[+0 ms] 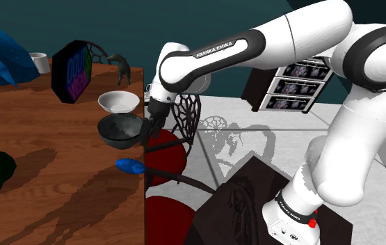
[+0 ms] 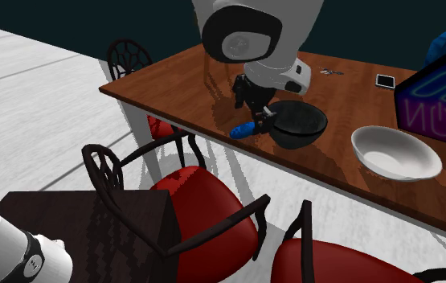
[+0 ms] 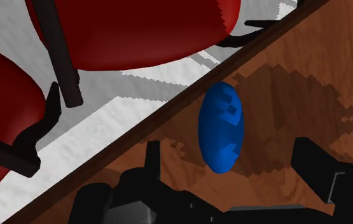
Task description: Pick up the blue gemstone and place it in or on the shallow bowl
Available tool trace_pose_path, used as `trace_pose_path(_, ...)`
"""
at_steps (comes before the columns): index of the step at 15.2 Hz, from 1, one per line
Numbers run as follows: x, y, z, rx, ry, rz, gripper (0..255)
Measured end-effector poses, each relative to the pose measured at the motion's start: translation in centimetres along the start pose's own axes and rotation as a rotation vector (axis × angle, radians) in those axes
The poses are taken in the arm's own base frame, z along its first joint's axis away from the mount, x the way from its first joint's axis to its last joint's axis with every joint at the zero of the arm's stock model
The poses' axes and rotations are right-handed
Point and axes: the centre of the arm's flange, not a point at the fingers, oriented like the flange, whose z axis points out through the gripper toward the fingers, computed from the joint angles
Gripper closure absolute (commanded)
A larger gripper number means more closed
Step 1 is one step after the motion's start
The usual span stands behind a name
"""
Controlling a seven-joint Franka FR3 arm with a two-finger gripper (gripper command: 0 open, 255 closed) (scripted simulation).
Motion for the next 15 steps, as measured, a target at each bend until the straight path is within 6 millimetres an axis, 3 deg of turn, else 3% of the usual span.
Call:
trace_pose_path(5, 2.9, -2.9, 3.9, 0.041, -0.026, -0.082, 0)
trace_pose_path(12, 3.4, -3.5, 8.0, 0.048, -0.03, -0.096, 0)
trace_pose_path(15, 3.3, -3.7, 8.7, 0.048, -0.03, -0.096, 0)
